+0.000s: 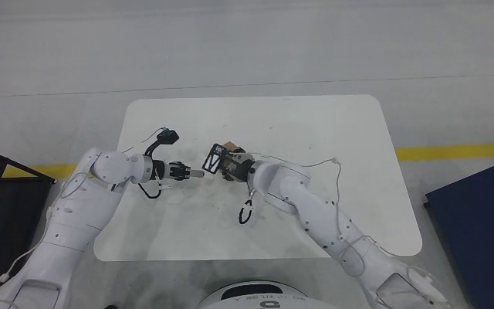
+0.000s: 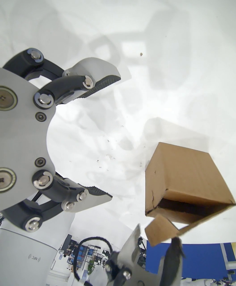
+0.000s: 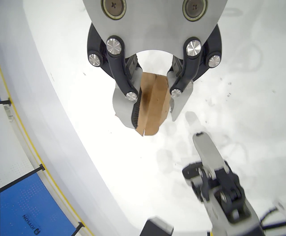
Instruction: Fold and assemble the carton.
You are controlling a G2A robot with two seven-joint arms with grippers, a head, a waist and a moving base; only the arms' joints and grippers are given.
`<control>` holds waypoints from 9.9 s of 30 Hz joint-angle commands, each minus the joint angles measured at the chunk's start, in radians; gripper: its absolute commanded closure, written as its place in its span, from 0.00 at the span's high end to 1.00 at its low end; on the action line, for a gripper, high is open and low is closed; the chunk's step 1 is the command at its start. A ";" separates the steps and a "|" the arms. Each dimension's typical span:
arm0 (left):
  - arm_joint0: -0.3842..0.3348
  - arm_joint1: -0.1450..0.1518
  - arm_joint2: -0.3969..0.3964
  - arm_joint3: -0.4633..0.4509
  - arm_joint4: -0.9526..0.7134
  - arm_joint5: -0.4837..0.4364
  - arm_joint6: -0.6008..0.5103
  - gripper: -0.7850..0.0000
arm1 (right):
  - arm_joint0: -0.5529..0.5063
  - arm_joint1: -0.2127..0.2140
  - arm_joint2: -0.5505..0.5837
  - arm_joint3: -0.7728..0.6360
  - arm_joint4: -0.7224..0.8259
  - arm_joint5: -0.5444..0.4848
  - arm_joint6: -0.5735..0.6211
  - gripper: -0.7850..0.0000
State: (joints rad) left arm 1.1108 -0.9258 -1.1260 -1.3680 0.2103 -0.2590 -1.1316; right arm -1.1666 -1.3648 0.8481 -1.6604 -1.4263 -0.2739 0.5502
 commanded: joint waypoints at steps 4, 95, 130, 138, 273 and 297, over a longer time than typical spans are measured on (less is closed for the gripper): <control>0.005 0.001 -0.003 -0.010 -0.008 -0.002 0.006 1.00 | -0.080 -0.001 0.098 -0.027 0.136 0.190 -0.129 0.29; -0.034 -0.018 0.044 0.120 -0.222 0.004 -0.013 1.00 | -0.030 -0.015 0.126 0.396 0.949 -0.052 -0.079 0.81; -0.033 -0.015 0.014 0.171 -0.304 -0.064 -0.007 0.80 | -0.029 -0.014 0.122 0.435 1.018 -0.067 -0.110 0.80; -0.008 -0.012 0.001 0.141 -0.356 -0.085 -0.022 0.87 | -0.026 -0.014 0.116 0.447 1.032 -0.080 -0.098 0.80; -0.161 -0.054 0.179 0.132 -0.070 0.133 -0.044 0.79 | -0.118 0.028 0.136 0.288 0.970 0.017 -0.112 0.82; -0.181 -0.047 0.196 0.005 0.101 0.262 -0.098 0.00 | -0.129 0.031 0.121 0.262 0.953 0.022 -0.122 0.91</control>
State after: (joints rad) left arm 0.9277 -0.9730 -0.9286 -1.3593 0.3099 0.0023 -1.2295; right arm -1.2956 -1.3335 0.9703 -1.3982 -0.4741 -0.2515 0.4301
